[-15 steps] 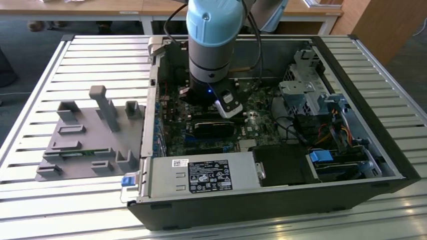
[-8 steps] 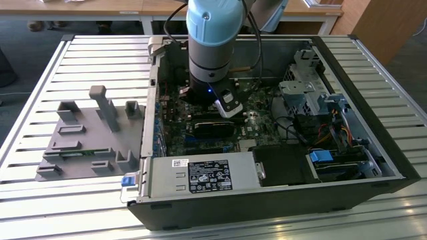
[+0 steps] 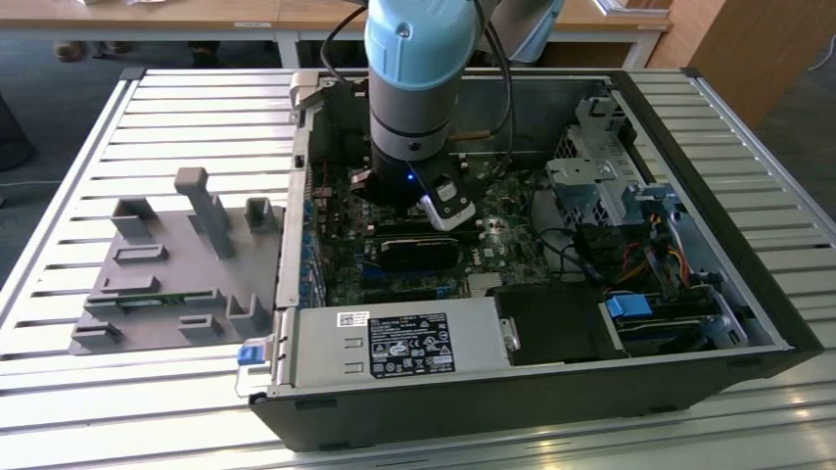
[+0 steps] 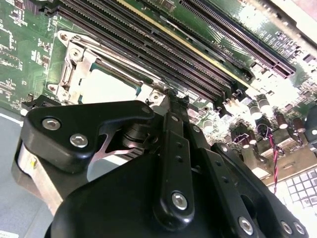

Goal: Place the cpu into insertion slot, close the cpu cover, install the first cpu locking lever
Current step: 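Install the first cpu locking lever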

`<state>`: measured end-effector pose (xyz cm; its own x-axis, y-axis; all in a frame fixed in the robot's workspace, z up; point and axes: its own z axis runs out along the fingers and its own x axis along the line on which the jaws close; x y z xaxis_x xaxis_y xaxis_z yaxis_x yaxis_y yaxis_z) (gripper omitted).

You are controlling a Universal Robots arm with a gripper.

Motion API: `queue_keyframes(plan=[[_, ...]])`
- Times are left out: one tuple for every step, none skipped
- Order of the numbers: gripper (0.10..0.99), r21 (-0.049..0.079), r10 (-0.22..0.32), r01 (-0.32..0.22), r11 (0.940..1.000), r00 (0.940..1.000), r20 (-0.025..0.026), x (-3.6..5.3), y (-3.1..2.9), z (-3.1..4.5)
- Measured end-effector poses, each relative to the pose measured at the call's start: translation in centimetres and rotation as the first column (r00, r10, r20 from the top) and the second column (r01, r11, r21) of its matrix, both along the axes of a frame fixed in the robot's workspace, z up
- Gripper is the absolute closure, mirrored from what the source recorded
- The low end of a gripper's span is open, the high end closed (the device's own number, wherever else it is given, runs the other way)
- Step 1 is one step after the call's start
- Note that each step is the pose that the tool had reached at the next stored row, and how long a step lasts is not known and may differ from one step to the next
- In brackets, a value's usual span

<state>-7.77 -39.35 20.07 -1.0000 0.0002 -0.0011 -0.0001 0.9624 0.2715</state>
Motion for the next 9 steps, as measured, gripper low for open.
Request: queue_keyframes(plan=[[0.980, 0.000, 0.000, 0.000, 1.0000, 1.0000, -0.0001, 0.00, 0.00, 0.01], [0.980, 0.000, 0.000, 0.000, 1.0000, 1.0000, 0.0000, 0.00, 0.00, 0.01], [0.980, 0.000, 0.000, 0.000, 1.0000, 1.0000, -0.0002, 0.00, -0.01, 0.02], [0.980, 0.000, 0.000, 0.000, 1.0000, 1.0000, -0.0001, -0.01, -0.01, 0.02], [0.980, 0.000, 0.000, 0.000, 1.0000, 1.0000, -0.0001, -0.01, -0.01, 0.02], [0.980, 0.000, 0.000, 0.000, 1.0000, 1.0000, -0.0002, -0.01, -0.02, 0.10], [0.980, 0.000, 0.000, 0.000, 1.0000, 1.0000, -0.0002, -0.02, -0.01, 0.22], [0.980, 0.000, 0.000, 0.000, 1.0000, 1.0000, -0.0002, -0.02, -0.01, 0.40], [0.980, 0.000, 0.000, 0.000, 1.0000, 1.0000, -0.0001, -0.01, -0.01, 0.58]])
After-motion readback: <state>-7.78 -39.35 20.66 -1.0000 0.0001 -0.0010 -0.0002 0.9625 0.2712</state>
